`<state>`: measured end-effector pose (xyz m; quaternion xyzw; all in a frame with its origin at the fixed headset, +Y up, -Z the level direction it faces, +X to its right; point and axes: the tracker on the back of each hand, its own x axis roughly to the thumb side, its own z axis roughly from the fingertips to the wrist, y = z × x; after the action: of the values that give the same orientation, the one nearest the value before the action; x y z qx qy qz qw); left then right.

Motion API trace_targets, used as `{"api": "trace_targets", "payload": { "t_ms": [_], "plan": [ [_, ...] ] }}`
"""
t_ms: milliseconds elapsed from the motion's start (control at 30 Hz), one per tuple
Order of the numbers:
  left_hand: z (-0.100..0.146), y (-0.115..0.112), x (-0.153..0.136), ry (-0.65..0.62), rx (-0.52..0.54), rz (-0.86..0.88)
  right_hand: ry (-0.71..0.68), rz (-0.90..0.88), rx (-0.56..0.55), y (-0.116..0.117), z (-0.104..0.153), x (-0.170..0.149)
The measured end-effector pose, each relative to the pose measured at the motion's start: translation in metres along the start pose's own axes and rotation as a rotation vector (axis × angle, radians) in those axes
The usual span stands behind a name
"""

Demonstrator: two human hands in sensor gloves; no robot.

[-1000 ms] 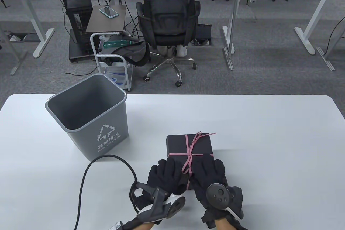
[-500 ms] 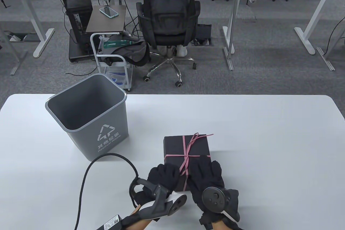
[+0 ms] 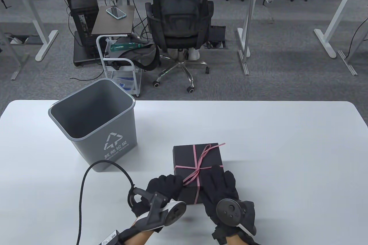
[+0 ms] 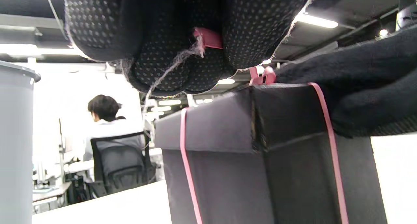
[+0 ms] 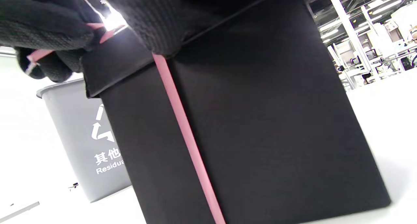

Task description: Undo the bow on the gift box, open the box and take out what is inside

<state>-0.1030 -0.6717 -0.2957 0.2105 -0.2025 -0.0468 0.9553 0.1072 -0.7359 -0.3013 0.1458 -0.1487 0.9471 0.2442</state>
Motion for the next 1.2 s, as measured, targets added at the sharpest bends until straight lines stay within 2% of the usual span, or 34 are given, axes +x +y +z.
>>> {"api": "trace_targets", "payload": {
  "t_ms": [233,633,767,1033,1133,1200],
  "plan": [
    [-0.001,0.022,-0.026,0.071,0.074,0.055,0.008,0.022,-0.008,0.000,0.000,0.002],
    [0.011,0.069,-0.090,0.257,0.190,0.066,0.014,0.039,-0.010,0.001,0.000,0.005],
    [0.015,0.077,-0.112,0.352,0.215,0.080,0.014,0.038,-0.010,0.001,0.000,0.004],
    [0.025,0.086,-0.130,0.509,0.310,0.037,0.013,0.041,-0.009,0.000,0.000,0.004],
    [0.027,0.088,-0.137,0.519,0.340,0.078,0.014,0.036,-0.007,0.000,0.000,0.004],
    [0.028,0.087,-0.138,0.513,0.320,0.098,0.015,0.032,-0.006,0.000,-0.001,0.003]
  ]
}}
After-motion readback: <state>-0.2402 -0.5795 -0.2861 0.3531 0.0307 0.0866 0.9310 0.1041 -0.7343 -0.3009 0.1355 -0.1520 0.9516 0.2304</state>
